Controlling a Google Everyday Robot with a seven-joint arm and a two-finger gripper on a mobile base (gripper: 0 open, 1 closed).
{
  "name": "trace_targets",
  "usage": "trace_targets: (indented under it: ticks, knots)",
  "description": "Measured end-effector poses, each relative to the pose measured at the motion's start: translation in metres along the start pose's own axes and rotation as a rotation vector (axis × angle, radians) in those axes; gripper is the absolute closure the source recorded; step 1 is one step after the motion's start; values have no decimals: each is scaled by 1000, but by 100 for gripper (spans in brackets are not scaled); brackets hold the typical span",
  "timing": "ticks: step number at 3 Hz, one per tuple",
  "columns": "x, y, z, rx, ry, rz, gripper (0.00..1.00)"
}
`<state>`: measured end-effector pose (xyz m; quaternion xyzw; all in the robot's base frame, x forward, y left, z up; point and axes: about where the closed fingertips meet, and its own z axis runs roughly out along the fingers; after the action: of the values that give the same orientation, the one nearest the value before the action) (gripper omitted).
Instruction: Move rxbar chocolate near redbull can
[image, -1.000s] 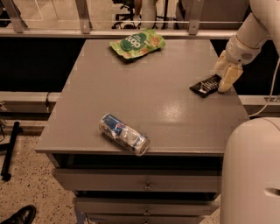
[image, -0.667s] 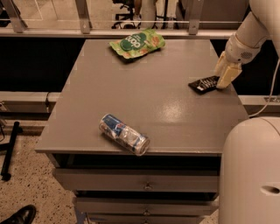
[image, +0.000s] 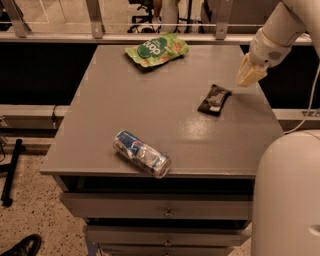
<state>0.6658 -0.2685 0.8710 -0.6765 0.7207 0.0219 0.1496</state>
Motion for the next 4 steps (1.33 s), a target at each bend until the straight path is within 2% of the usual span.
trace_targets:
  ticks: [1,2,3,4]
  knots:
    - [-38,25,-21,-21,-51,-14,100]
    - [-69,67,-28,-84,-113,-10,100]
    - [-84,105,-23,-120,-107,10,75]
    - [-83,98,-19,-111,-112,10,53]
